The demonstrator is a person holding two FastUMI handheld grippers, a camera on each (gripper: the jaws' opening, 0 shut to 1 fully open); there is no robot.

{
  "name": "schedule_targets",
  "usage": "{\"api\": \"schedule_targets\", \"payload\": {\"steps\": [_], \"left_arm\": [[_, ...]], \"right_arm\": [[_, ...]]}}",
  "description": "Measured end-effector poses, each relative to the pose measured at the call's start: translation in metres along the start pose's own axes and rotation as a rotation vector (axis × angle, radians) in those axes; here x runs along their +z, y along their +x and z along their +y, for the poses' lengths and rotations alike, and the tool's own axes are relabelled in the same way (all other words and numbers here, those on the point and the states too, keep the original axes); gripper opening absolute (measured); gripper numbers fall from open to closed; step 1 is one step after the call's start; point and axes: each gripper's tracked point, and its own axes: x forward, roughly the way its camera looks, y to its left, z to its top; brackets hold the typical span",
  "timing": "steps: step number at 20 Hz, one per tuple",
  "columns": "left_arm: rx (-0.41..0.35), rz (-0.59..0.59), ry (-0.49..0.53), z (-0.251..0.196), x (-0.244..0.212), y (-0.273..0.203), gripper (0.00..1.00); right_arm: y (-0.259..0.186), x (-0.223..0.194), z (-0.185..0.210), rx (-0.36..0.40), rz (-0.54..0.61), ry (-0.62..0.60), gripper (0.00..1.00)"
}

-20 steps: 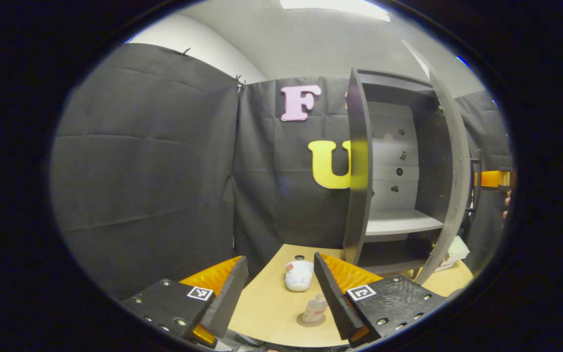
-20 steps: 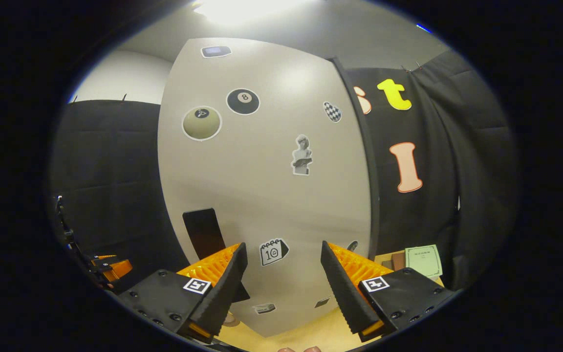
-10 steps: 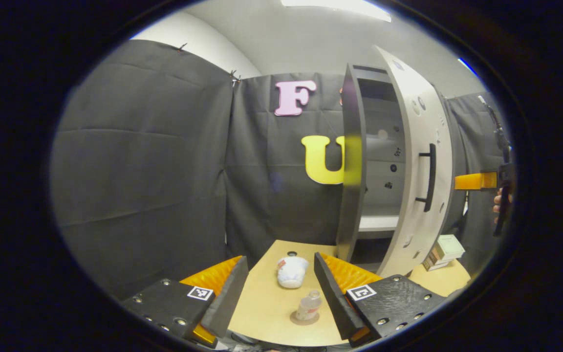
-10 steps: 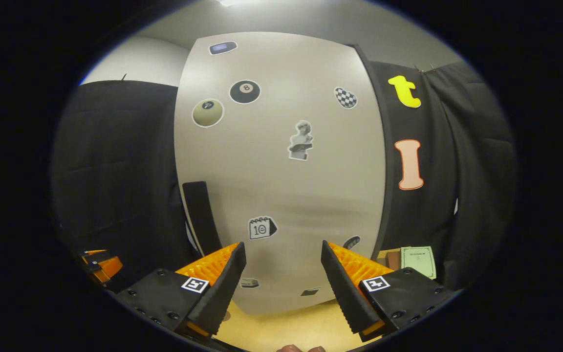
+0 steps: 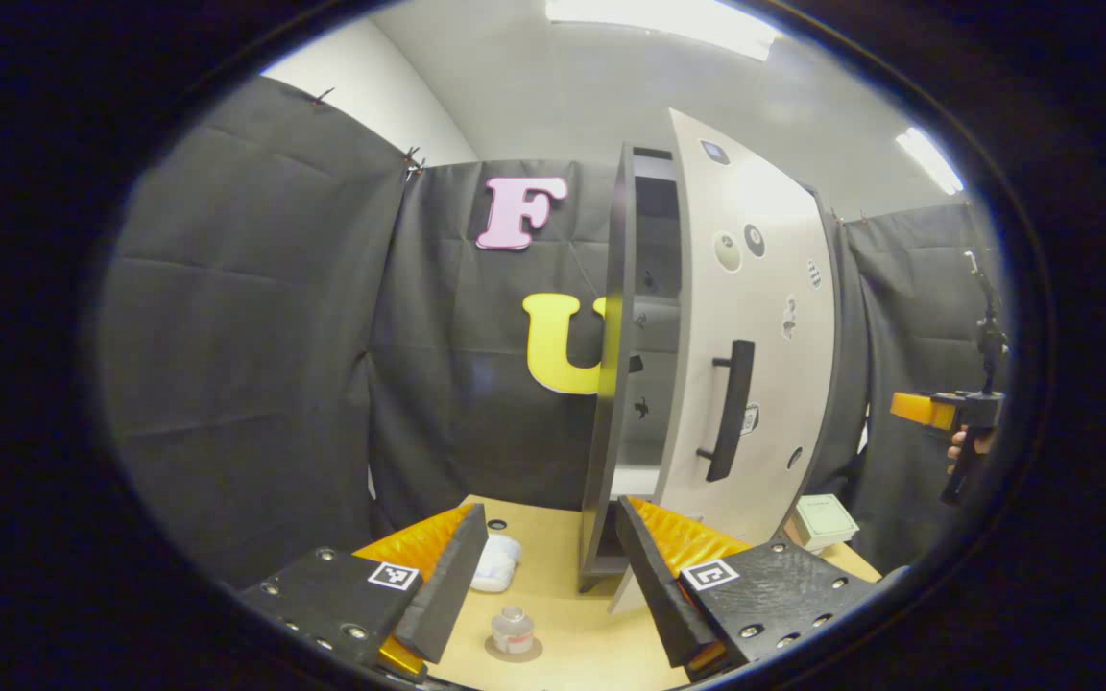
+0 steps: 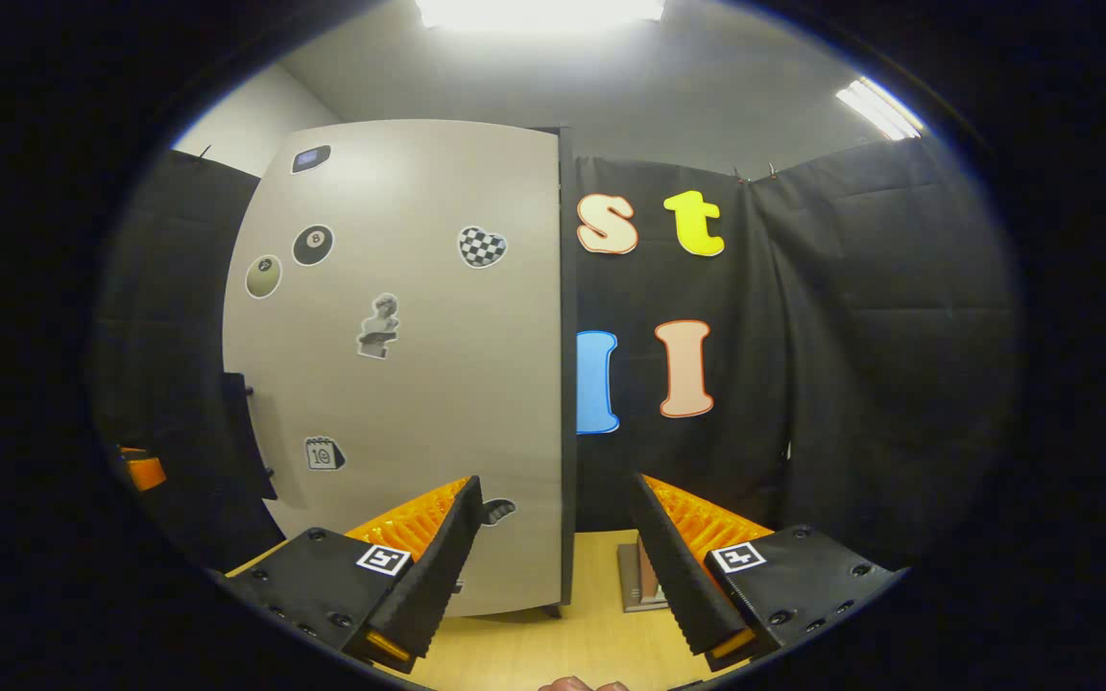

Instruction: Open the cabinet door with the right hand, grasp the bottle in the cabinet with the left hand and place it on the coaster, then close the cabinet door with the right hand.

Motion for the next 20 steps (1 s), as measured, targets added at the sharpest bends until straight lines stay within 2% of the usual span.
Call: {"api": "schedule_targets", "payload": {"steps": [3, 6, 8, 10, 11, 12, 15, 16, 17, 18, 19, 20], "left_arm": [[-0.014, -0.044, 0.031, -0.02, 0.024, 0.011, 0.82], [-0.053, -0.057, 0.026, -0.037, 0.039, 0.022, 0.85], [-0.067, -0.059, 0.015, -0.042, 0.045, 0.025, 0.83], [-0.075, -0.057, 0.014, -0.047, 0.048, 0.027, 0.82], [-0.078, -0.058, 0.02, -0.048, 0.051, 0.028, 0.82], [-0.081, -0.058, 0.028, -0.05, 0.053, 0.029, 0.82], [-0.113, -0.061, 0.03, -0.064, 0.051, 0.03, 0.82], [-0.117, -0.059, 0.021, -0.067, 0.05, 0.03, 0.83], [-0.117, -0.055, 0.013, -0.069, 0.047, 0.03, 0.83], [-0.115, -0.054, 0.009, -0.07, 0.045, 0.03, 0.82], [-0.113, -0.051, 0.006, -0.071, 0.042, 0.031, 0.83], [-0.116, -0.045, 0.008, -0.073, 0.039, 0.031, 0.83]], "right_arm": [[0.0, -0.001, -0.032, -0.044, 0.007, -0.032, 0.98], [-0.002, -0.001, -0.043, -0.041, 0.007, -0.051, 0.98], [-0.008, 0.0, -0.048, -0.038, -0.008, -0.047, 0.98], [-0.015, -0.002, -0.054, -0.033, -0.018, -0.05, 0.98], [-0.016, -0.005, -0.056, -0.03, -0.015, -0.053, 0.93], [-0.019, -0.009, -0.058, -0.023, -0.008, -0.056, 0.98], [-0.026, -0.021, -0.061, -0.011, 0.021, -0.053, 0.98], [-0.028, -0.024, -0.063, -0.012, 0.03, -0.055, 0.94], [-0.029, -0.027, -0.064, -0.013, 0.033, -0.053, 0.94], [-0.03, -0.028, -0.065, -0.012, 0.036, -0.047, 0.98], [-0.032, -0.029, -0.064, -0.007, 0.037, -0.041, 0.94], [-0.032, -0.028, -0.063, -0.004, 0.036, -0.036, 0.98]]}}
